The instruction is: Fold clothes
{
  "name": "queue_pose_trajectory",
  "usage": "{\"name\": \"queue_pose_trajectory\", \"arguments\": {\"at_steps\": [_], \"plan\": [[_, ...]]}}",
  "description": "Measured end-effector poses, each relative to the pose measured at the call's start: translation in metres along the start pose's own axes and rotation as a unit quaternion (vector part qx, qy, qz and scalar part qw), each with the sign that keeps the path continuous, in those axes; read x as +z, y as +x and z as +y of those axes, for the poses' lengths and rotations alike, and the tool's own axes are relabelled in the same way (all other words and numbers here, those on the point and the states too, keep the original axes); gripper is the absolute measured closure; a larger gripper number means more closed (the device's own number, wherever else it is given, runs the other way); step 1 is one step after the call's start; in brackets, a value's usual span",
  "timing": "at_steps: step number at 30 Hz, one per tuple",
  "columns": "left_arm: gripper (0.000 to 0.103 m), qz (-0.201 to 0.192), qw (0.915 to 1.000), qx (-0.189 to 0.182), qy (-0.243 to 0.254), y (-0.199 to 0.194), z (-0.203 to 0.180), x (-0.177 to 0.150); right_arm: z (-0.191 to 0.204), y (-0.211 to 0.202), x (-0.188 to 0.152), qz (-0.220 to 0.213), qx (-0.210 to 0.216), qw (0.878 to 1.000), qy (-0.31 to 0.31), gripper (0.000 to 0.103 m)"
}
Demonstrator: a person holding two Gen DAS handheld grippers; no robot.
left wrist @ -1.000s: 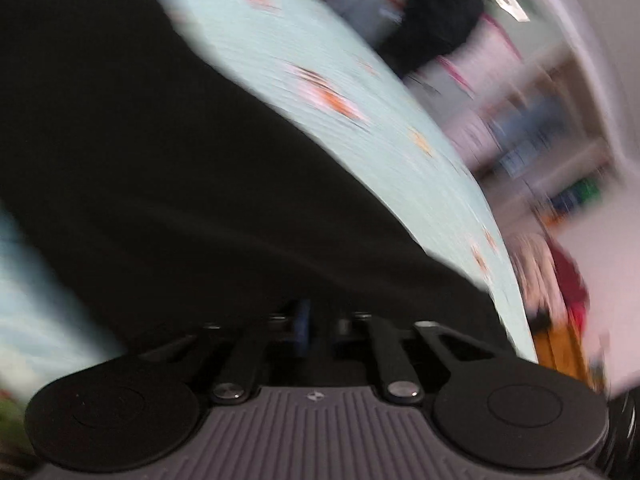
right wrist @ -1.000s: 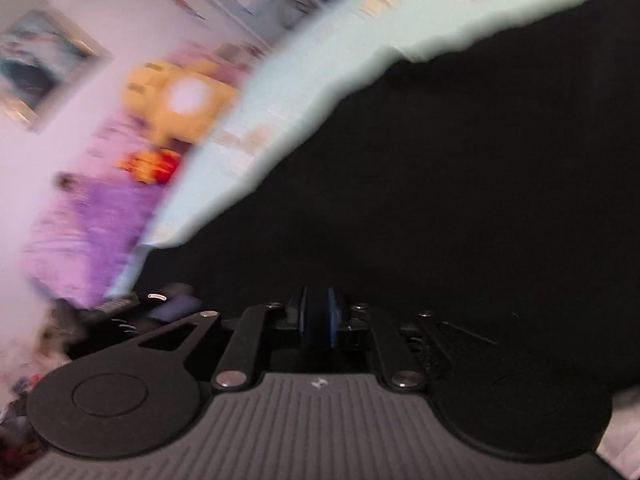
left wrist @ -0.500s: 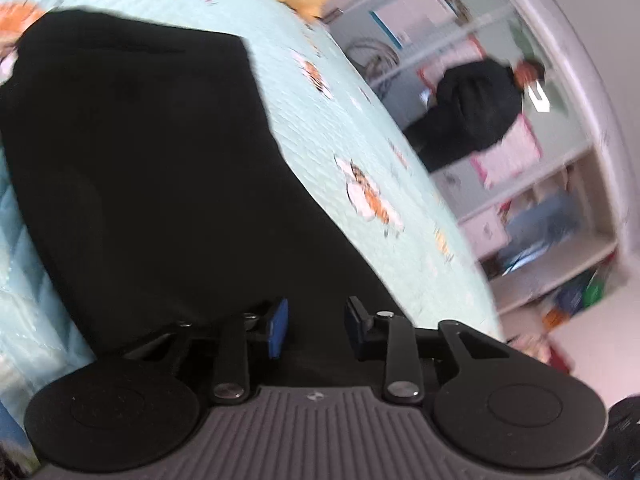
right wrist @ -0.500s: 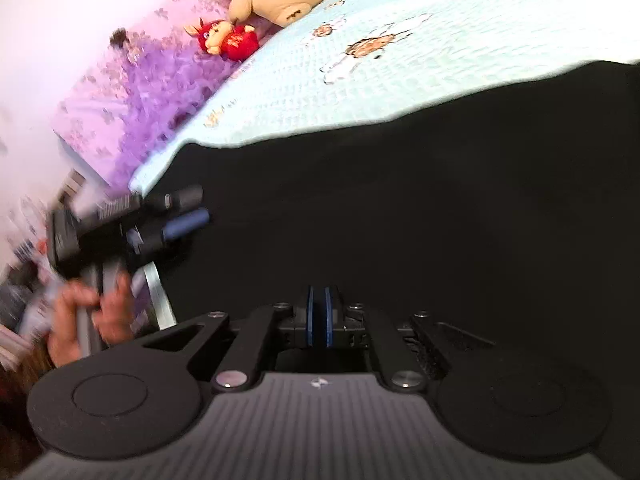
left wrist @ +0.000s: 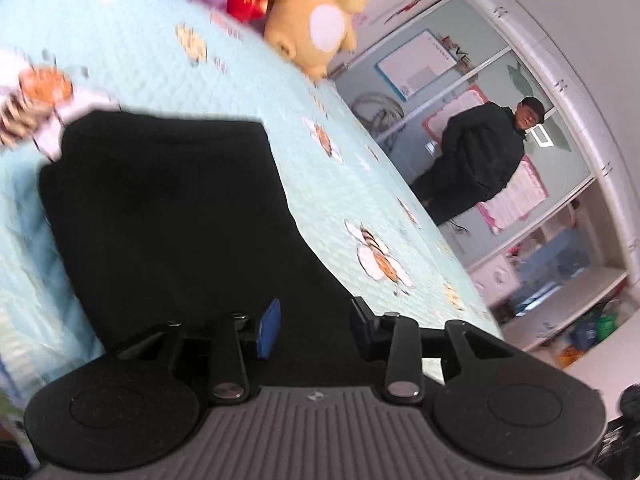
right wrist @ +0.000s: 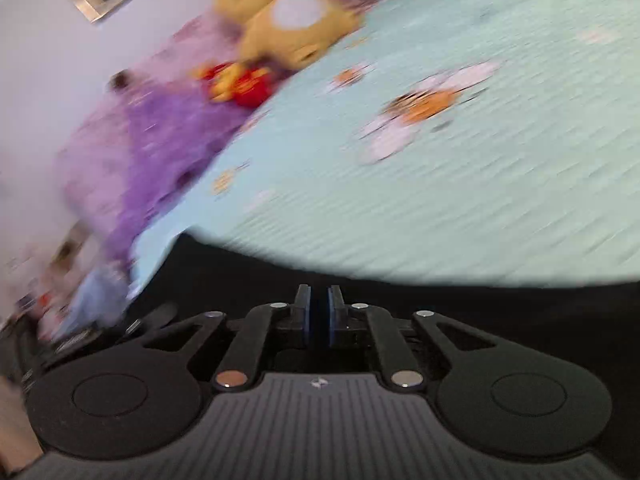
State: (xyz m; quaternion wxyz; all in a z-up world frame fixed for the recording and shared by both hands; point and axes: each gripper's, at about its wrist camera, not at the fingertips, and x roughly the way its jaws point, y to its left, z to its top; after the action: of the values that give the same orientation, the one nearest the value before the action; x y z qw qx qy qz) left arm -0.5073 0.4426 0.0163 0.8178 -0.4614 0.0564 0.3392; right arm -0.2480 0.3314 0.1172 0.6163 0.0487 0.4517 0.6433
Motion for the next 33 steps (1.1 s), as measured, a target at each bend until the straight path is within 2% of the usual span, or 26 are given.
{"name": "queue_pose_trajectory", "arguments": {"at_steps": [1,3,5,9,12,14,15,20,21,22,24,28,31,33], "plan": [[0.06,-0.007,0.9999,0.013,-0.001,-0.004,0.004,0.0,0.004,0.004,-0.005,0.012,-0.001,1.0,-0.003,0.082],[0.06,-0.013,0.999,0.024,-0.036,-0.014,0.016,0.0,0.005,0.008,-0.016,0.025,-0.033,0.999,-0.007,0.083],[0.06,-0.027,0.9981,0.027,-0.048,-0.031,0.025,0.001,0.009,0.006,-0.024,0.02,-0.044,0.999,0.002,0.082],[0.046,-0.085,0.9952,0.011,-0.047,-0.045,0.032,0.014,0.028,0.011,-0.035,0.023,-0.044,0.999,0.005,0.082],[0.046,-0.1,0.992,0.029,-0.072,-0.044,0.052,0.019,0.037,0.018,-0.044,0.028,-0.058,0.998,0.002,0.082],[0.07,-0.088,0.9923,0.023,-0.084,-0.043,0.055,0.021,0.037,0.017,-0.044,0.023,-0.064,0.998,0.01,0.083],[0.085,-0.081,0.9923,0.02,-0.091,-0.043,0.056,0.021,0.04,0.017,-0.044,0.024,-0.07,0.997,0.007,0.083],[0.085,-0.05,0.9911,0.006,-0.123,-0.041,0.063,0.025,0.059,0.021,-0.043,0.029,-0.109,0.993,-0.018,0.083],[0.08,-0.044,0.9906,0.003,-0.13,-0.041,0.065,0.026,0.065,0.022,-0.042,0.03,-0.118,0.992,-0.024,0.082],[0.074,-0.037,0.99,0.0,-0.136,-0.041,0.066,0.027,0.071,0.023,-0.04,0.027,-0.118,0.992,-0.027,0.081],[0.069,-0.025,0.9891,-0.008,-0.145,-0.039,0.066,0.029,0.081,0.025,-0.035,0.013,-0.096,0.995,-0.03,0.081],[0.063,-0.013,0.9917,-0.049,-0.119,-0.012,0.034,0.049,0.084,0.044,-0.013,-0.008,-0.058,0.998,0.0,0.081],[0.063,-0.032,0.9915,-0.021,-0.124,0.022,0.023,0.074,0.082,0.062,0.005,-0.024,-0.035,0.999,0.031,0.082],[0.063,-0.024,0.9907,0.001,-0.134,0.054,0.028,0.08,0.077,0.074,0.013,-0.032,-0.025,0.998,0.048,0.082]]}}
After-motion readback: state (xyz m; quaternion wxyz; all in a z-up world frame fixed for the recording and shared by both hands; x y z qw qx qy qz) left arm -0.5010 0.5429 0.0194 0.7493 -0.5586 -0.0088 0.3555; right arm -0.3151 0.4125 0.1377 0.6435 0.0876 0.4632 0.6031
